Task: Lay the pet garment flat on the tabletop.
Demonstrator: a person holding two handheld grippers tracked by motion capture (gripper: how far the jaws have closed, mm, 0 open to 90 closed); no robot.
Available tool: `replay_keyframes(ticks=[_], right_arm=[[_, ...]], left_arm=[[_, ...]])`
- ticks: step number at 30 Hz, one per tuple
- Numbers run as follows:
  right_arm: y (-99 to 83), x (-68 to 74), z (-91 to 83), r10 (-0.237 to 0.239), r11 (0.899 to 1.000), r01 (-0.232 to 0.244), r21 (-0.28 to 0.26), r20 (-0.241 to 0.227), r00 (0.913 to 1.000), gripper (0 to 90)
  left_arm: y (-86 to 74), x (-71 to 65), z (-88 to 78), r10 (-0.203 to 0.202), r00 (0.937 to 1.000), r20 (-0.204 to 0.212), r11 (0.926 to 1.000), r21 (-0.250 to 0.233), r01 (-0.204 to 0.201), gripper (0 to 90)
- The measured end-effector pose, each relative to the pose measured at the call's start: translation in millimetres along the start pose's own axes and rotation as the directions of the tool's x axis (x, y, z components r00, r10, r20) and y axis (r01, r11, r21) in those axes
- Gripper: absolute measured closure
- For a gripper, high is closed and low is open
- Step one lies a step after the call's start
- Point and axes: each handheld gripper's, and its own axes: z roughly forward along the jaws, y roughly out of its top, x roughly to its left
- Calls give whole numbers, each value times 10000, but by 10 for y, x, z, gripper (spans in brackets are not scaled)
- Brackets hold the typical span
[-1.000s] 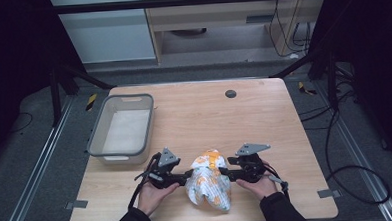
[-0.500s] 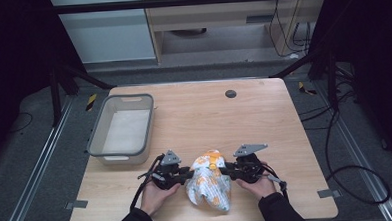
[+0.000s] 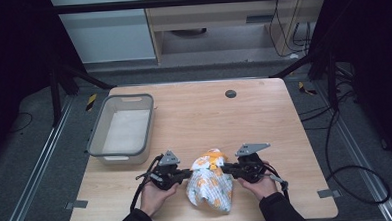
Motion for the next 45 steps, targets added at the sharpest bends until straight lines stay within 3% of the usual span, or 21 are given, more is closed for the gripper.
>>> replay_keyframes(ticks=[8,21,27,34,38,40,42,43,45], right_arm=[[55,66,-133,-326,9975,323,-630,-30,9995,847],[224,197,-341,-615,9852,626,-1593,120,9980,867],[394,262,-454,-789,9726,846,-2166,346,9963,867],[666,216,-419,-643,9522,993,-2889,1284,9896,864],[820,126,-285,-442,9370,1122,-3307,2062,9775,863],[881,70,-207,-343,9355,1170,-3334,2437,9692,856],[938,6,-106,-207,9372,1216,-3269,2960,9550,849],[965,-14,-52,-270,9430,1326,-3052,3270,9446,841],[1004,-51,48,-546,9497,1693,-2636,3929,9180,806]], left_arm=[[70,-76,-237,260,9995,-150,9977,-629,-269,890],[209,-209,-469,559,9966,-601,9893,-1317,-635,891],[348,-272,-626,707,9927,-974,9780,-1891,-882,890],[620,-206,-680,609,9805,-1866,9628,-2482,-1070,889],[761,-111,-607,332,9689,-2451,9567,-2727,-1018,889],[841,-3,-522,26,9617,-2742,9559,-2818,-829,886],[893,90,-433,-253,9584,-2843,9583,-2798,-577,885],[916,139,-379,-399,9518,-3040,9611,-2722,-467,880],[938,230,-291,-750,9276,-3660,9594,-2802,-330,794]])
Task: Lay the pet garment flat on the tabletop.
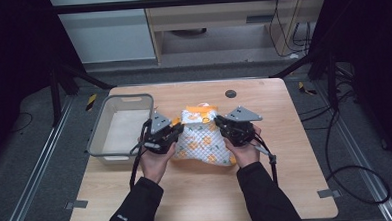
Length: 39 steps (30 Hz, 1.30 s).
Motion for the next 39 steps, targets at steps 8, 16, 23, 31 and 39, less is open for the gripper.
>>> replay_keyframes(ticks=[8,16,23,31,39], right_arm=[[-71,-136,-67,-51,9996,45,291,197,9998,701],[-193,-236,-378,125,9993,-109,344,-451,9989,616],[-421,-230,-555,389,9974,-323,648,-1040,9938,555],[-729,-153,-618,474,9929,-283,1156,-1664,9849,515],[-963,-15,-526,264,9820,152,1882,-2165,9759,495]], left_arm=[[-111,188,-49,-607,9977,-286,9981,46,608,540],[-268,259,-268,-81,10000,11,9993,366,80,483],[-576,217,-394,600,9977,309,9925,1045,-630,435],[-832,207,-371,731,9967,349,9867,1428,-774,404],[-952,227,-221,741,9966,359,9746,2093,-799,397]])
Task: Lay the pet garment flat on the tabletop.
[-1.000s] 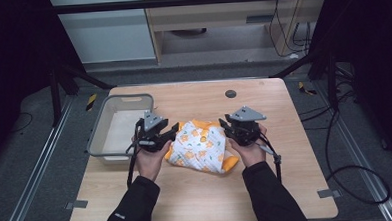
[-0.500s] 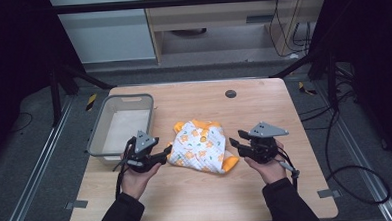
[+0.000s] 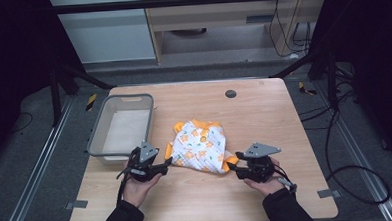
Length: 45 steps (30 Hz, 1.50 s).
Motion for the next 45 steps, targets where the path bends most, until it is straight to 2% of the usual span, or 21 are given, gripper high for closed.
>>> replay_keyframes(ticks=[2,6,9,12,14,21,23,28,32,36,41,45], right_arm=[[-36,19,50,31,9999,-30,129,-128,9999,495],[-83,76,154,-144,9991,156,384,-306,9994,495],[-105,107,212,-89,9987,115,506,-505,9987,505],[-120,120,258,-265,9975,300,644,-555,9981,538],[-132,115,284,-222,9976,258,647,-549,9982,564],[-166,141,369,-325,9942,401,999,-769,9965,607],[-171,149,384,-390,9936,466,1025,-744,9965,617],[-178,163,420,-417,9910,509,1237,-758,9963,710],[-173,162,431,-379,9891,496,1387,-858,9956,789],[-154,162,425,-303,9881,439,1474,-932,9952,816],[-123,151,373,-234,9910,370,1289,-1053,9942,821],[-95,110,262,-52,9965,147,821,-1152,9933,822]], left_arm=[[-17,-3,53,84,10000,-46,9997,240,-83,395],[-71,-8,167,93,10000,32,9986,523,-95,401],[-96,4,243,106,9999,113,9979,643,-113,404],[-115,16,302,-29,9995,309,9971,756,5,416],[-131,8,336,-5,9994,335,9958,910,-26,419],[-153,2,405,43,9989,458,9945,1042,-91,500],[-154,3,407,51,9991,428,9942,1068,-96,536],[-159,32,418,-343,9980,536,9911,1302,270,635],[-152,5,424,-210,9985,515,9896,1433,134,717],[-141,-15,418,-195,9976,663,9881,1532,92,777],[-116,-23,360,-262,9945,1015,9887,1495,108,820],[-60,-34,239,-287,9909,1314,9923,1229,124,832]])
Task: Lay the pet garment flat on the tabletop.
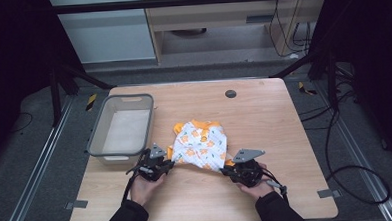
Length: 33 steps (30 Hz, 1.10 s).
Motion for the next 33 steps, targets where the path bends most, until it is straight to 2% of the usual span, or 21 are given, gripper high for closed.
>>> replay_keyframes(ticks=[5,11,16,18,20,23,26,28,29,31,33], right_arm=[[14,-18,-206,111,9977,-129,-664,-284,9995,822],[68,-15,-471,173,9873,-263,-1570,-581,9982,828],[123,-12,-556,182,9831,-333,-1801,-846,9962,831],[138,-30,-561,325,9807,-516,-1884,-1031,9941,831],[164,-62,-553,461,9809,-642,-1834,-1018,9937,831],[232,-156,-513,785,9799,-927,-1766,-857,9932,830],[299,-284,-398,1142,9775,-1186,-1742,-353,9928,826],[323,-351,-294,1193,9812,-1176,-1532,14,9929,825],[335,-392,-216,1207,9838,-1155,-1374,303,9922,826],[342,-449,-124,1330,9833,-1247,-1325,554,9896,825],[341,-508,-15,1442,9840,-1320,-1195,999,9845,822]], left_arm=[[21,-96,-260,143,9990,433,9980,-615,-116,834],[6,-201,-560,364,9952,908,9919,-1246,-249,834],[54,-231,-663,406,9940,1012,9880,-1522,-248,834],[76,-217,-676,287,9939,1065,9893,-1455,-130,834],[106,-189,-668,180,9940,1080,9907,-1360,-32,834],[179,-138,-628,-117,9937,1111,9920,-1240,255,832],[246,-100,-518,-384,9957,842,9930,-1080,474,830],[300,-54,-398,-511,9979,400,9936,-991,549,828],[320,-29,-353,-639,9974,321,9925,-1018,669,827],[353,30,-269,-893,9960,79,9892,-1159,896,823],[373,84,-195,-966,9948,-327,9891,-1145,923,871]])
